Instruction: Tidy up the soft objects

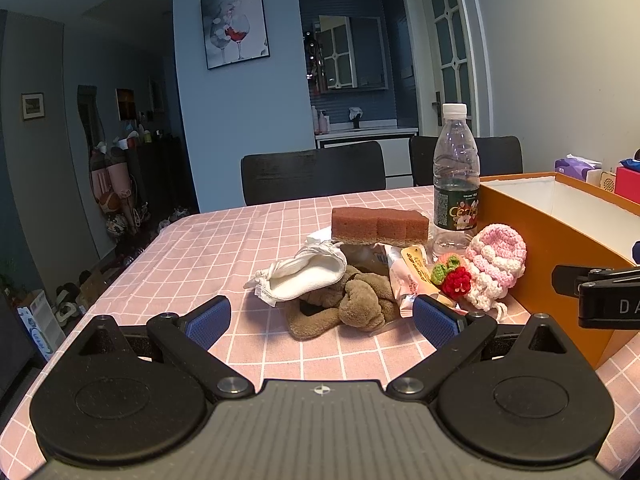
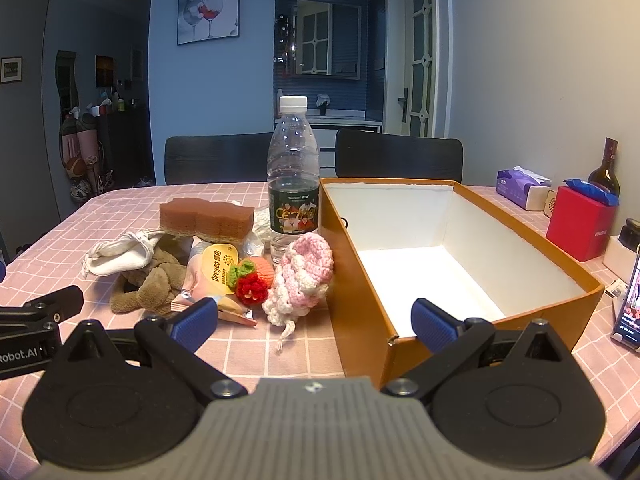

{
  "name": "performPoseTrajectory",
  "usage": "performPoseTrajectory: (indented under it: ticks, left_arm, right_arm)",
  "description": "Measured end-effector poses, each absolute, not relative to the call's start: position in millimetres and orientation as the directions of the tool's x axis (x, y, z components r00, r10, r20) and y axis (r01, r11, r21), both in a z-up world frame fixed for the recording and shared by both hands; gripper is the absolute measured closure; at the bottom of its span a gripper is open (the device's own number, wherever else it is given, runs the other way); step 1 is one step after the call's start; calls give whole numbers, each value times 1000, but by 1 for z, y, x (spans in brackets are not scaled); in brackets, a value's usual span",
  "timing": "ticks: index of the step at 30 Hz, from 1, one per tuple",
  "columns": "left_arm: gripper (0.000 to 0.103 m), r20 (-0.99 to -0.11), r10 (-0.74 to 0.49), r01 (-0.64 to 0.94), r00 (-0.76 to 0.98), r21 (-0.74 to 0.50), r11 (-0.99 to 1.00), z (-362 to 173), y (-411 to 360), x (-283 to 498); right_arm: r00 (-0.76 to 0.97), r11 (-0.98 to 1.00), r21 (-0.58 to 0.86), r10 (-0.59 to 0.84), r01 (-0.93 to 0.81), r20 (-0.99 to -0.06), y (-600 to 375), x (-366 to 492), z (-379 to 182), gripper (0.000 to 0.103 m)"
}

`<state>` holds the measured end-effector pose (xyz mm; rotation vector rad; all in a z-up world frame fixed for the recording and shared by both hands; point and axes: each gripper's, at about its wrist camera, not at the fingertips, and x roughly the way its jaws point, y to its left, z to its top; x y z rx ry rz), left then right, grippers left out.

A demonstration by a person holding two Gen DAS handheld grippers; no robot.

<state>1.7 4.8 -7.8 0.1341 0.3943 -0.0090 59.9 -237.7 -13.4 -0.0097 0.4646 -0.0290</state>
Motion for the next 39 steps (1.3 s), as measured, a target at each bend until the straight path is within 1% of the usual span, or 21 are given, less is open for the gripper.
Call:
performPoseTrajectory:
  ticks: [39]
  left_arm:
    - [0, -386, 15, 36, 922, 125, 992, -8, 4, 1]
  right_arm:
    - [895, 999, -30, -39, 28, -445, -237, 58, -13, 2]
